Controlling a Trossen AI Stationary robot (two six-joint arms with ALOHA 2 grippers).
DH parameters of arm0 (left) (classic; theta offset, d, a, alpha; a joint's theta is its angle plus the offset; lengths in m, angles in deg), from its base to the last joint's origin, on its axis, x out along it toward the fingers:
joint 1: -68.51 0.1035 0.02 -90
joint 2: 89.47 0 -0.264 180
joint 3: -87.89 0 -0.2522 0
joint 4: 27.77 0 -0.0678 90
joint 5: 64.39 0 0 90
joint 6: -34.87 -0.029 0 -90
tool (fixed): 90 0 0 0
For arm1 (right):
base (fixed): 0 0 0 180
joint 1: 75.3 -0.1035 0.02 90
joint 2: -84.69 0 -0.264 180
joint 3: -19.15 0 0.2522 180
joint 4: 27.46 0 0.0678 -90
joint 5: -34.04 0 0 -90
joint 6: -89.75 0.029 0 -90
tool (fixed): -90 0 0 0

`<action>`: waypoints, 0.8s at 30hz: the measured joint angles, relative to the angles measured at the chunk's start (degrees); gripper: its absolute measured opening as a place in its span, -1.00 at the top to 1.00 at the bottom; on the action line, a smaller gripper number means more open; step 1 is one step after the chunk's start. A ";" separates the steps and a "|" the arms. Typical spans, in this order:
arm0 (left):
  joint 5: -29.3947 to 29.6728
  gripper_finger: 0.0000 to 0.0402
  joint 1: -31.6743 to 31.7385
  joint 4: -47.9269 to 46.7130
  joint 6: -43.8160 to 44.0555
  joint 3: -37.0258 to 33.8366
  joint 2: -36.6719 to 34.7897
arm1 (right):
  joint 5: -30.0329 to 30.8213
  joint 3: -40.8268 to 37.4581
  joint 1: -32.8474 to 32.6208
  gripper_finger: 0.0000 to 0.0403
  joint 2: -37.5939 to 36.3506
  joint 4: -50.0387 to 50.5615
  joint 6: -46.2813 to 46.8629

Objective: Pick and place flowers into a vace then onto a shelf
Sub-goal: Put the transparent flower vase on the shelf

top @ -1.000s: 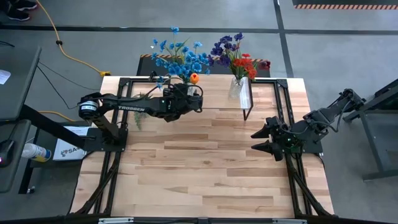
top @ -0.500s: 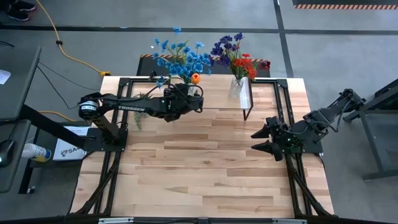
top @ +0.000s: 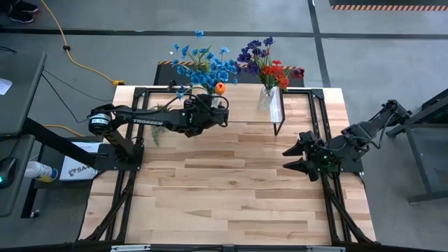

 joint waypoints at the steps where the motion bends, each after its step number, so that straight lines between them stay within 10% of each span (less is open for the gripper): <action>1: 0.00 -0.99 0.00 0.02 -0.02 0.00 0.00 | 0.01 0.00 0.00 -0.32 0.00 0.00 0.00; 24: 4.40 -0.99 -4.40 -1.72 -0.41 -0.04 -1.81 | 0.13 0.00 -0.01 -0.32 -0.02 -0.54 -0.07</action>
